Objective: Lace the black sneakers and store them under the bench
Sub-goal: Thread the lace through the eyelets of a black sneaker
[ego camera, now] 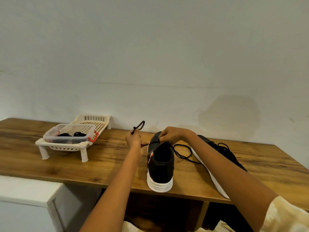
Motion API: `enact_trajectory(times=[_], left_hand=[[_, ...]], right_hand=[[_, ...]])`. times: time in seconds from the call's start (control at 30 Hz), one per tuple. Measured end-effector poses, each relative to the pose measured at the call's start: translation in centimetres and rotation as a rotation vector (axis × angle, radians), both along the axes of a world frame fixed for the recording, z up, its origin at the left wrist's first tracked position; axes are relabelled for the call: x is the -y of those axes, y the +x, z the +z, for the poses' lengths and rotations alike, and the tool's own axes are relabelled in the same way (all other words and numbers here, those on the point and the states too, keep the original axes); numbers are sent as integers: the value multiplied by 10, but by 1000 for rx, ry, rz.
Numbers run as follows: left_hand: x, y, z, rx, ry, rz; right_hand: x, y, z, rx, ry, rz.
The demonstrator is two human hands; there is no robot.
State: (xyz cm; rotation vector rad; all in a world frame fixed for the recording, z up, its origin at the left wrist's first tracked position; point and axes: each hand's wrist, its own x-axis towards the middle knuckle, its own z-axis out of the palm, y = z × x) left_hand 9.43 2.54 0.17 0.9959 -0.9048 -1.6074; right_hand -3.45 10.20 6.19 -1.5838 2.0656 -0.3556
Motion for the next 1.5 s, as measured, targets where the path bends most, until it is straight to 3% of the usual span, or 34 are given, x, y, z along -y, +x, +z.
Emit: enact_trajectory(times=[0.1, 0.13, 0.2, 0.33, 0.5, 0.63, 0.9, 1.23, 1.5], left_hand=[[-4, 5, -4, 756, -312, 5], [-6, 4, -4, 920, -428, -12], [-9, 1, -3, 1078, -636, -76], [-9, -2, -6, 1054, -895, -282], [-11, 4, -4, 834, -854, -417], [-16, 3, -5, 798, -775, -590], [-12, -3, -5, 880, -853, -533], [-6, -8, -15, 1023, -928, -454], [-3, -15, -16, 926, -868, -466]], right_hand=[[1, 7, -1, -73, 0, -29], [2, 10, -2, -170, 4, -28], [5, 17, -8, -381, -1, -24], [7, 30, -21, -621, -106, -75], [9, 37, -32, -819, -266, -128], [8, 27, -34, -698, -322, -172], [4, 3, -39, -361, -410, -327], [2, 13, -40, -468, -440, -272], [-3, 4, -31, 106, -525, -488]])
